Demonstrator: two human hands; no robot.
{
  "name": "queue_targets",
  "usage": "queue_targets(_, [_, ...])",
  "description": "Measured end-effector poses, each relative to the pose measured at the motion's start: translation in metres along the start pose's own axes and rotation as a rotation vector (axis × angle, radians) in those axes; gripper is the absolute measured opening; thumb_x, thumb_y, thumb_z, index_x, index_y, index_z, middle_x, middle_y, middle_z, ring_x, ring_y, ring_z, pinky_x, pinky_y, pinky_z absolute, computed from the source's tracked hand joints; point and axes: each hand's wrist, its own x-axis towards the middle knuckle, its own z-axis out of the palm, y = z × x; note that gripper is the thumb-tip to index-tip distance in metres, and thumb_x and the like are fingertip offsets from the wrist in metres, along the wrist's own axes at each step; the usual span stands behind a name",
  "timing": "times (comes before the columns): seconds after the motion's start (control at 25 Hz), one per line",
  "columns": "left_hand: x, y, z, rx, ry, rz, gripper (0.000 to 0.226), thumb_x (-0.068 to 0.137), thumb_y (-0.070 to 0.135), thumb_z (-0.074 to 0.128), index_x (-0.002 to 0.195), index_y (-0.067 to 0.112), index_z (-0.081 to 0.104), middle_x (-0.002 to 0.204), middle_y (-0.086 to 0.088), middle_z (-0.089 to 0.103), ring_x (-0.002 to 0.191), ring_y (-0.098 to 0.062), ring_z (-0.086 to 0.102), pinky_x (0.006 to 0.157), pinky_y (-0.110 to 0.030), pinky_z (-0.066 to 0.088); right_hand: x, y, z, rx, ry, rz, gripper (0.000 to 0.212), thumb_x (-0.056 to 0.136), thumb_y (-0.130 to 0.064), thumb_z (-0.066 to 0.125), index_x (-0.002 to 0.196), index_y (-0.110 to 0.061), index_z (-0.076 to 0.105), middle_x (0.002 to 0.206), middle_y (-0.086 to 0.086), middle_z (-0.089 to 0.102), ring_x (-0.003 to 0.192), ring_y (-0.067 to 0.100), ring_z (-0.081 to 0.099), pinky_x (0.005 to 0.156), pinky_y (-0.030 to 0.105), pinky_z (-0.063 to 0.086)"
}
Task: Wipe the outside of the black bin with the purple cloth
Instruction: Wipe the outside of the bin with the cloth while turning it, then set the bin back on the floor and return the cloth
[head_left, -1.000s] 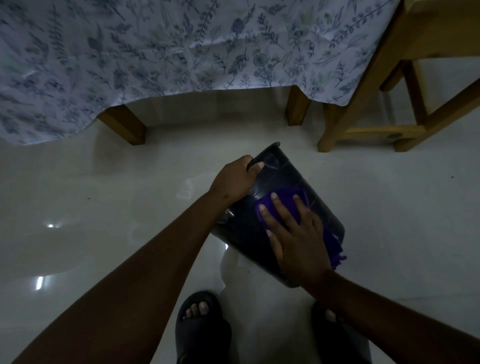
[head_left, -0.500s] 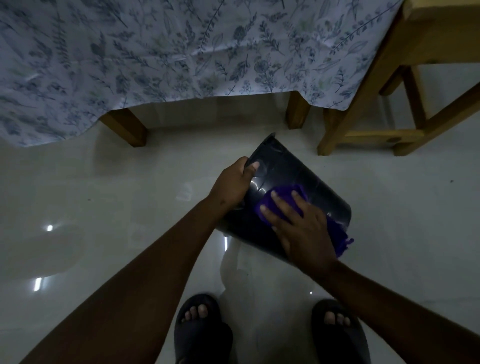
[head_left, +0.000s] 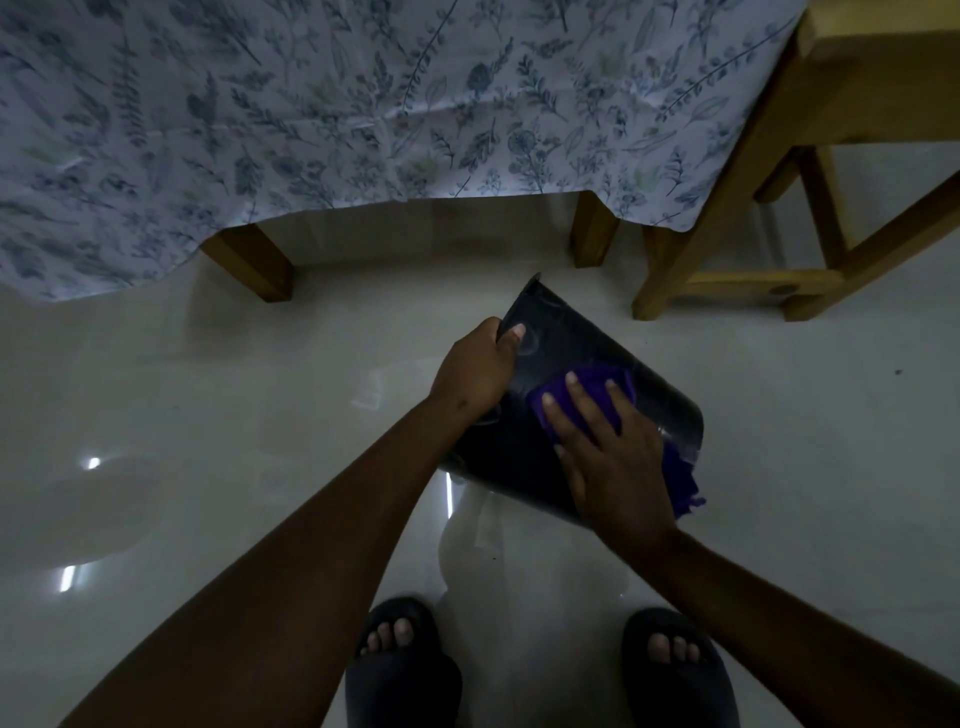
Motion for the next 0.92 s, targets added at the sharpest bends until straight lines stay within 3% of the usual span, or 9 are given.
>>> queue_targets(0.12, [0.004,-0.007,-0.003,0.003,0.034,-0.09,0.037,0.102,0.034,0.036,0.113,0.006,0.057,0.1,-0.005,0.058,0.091,-0.022,0.055,0.077,-0.029,0.041,0.04,0.001,-0.011,0.122,-0.029,0.127,0.054,0.096,-0.045,0.024,0.149,-0.032,0.026,0.158,-0.003,0.027,0.143,0.028,0.026,0.109,0.056,0.031])
queue_targets(0.2, [0.005,-0.014,-0.004,0.029,0.041,-0.102,0.036,0.102,0.033,0.036,0.111,0.006,0.058,0.097,-0.005,0.057,0.089,-0.022,0.055,0.075,-0.028,0.039,0.042,-0.008,-0.011,0.156,0.003,0.2,0.055,0.095,-0.045,0.023,0.148,-0.031,0.029,0.157,-0.002,0.03,0.142,0.03,0.028,0.108,0.055,0.032])
queue_targets(0.32, [0.009,-0.012,-0.007,0.074,0.026,-0.106,0.039,0.102,0.034,0.036,0.108,0.003,0.059,0.095,-0.009,0.059,0.084,-0.022,0.054,0.071,-0.029,0.037,0.001,-0.019,0.0,0.062,0.03,-0.016,0.054,0.094,-0.036,0.042,0.146,-0.034,0.032,0.157,-0.003,0.028,0.142,0.033,0.027,0.103,0.058,0.037])
queue_targets(0.44, [0.018,-0.006,-0.008,0.096,0.018,-0.115,0.039,0.102,0.032,0.036,0.108,0.001,0.058,0.095,-0.011,0.059,0.085,-0.025,0.054,0.071,-0.03,0.036,-0.04,-0.014,0.017,-0.056,-0.011,-0.303,0.087,0.075,-0.017,0.071,0.147,-0.04,0.027,0.161,-0.01,0.015,0.143,0.034,0.019,0.097,0.055,0.037])
queue_targets(0.52, [0.016,-0.004,-0.009,0.101,0.022,-0.11,0.039,0.102,0.032,0.035,0.111,0.002,0.058,0.098,-0.012,0.059,0.087,-0.024,0.054,0.072,-0.03,0.036,-0.047,-0.006,0.018,-0.096,-0.089,-0.434,0.106,0.065,-0.01,0.078,0.149,-0.04,0.021,0.162,-0.012,0.006,0.143,0.033,0.02,0.094,0.052,0.041])
queue_targets(0.6, [0.011,-0.004,-0.009,0.107,0.034,-0.099,0.037,0.102,0.031,0.035,0.112,0.002,0.057,0.097,-0.009,0.057,0.085,-0.021,0.052,0.072,-0.029,0.036,-0.04,-0.002,0.009,-0.078,-0.094,-0.447,0.104,0.065,-0.01,0.077,0.148,-0.04,0.022,0.162,-0.012,0.008,0.141,0.032,0.023,0.089,0.053,0.044])
queue_targets(0.76, [-0.001,-0.008,-0.011,0.101,0.073,-0.069,0.038,0.102,0.031,0.036,0.111,0.001,0.057,0.096,-0.007,0.057,0.088,-0.022,0.055,0.072,-0.027,0.037,0.021,-0.011,-0.019,0.087,0.044,-0.005,0.06,0.088,-0.02,0.044,0.146,-0.036,0.032,0.155,-0.003,0.033,0.131,0.034,0.037,0.093,0.057,0.041])
queue_targets(0.92, [-0.027,-0.015,-0.011,0.042,0.104,0.009,0.033,0.101,0.036,0.038,0.097,0.01,0.057,0.087,-0.003,0.06,0.079,-0.018,0.056,0.058,-0.019,0.038,0.065,0.034,-0.016,0.257,-0.169,0.43,0.046,0.099,-0.033,0.031,0.143,-0.046,0.032,0.142,0.015,0.045,0.118,0.039,0.047,0.098,0.046,0.039])
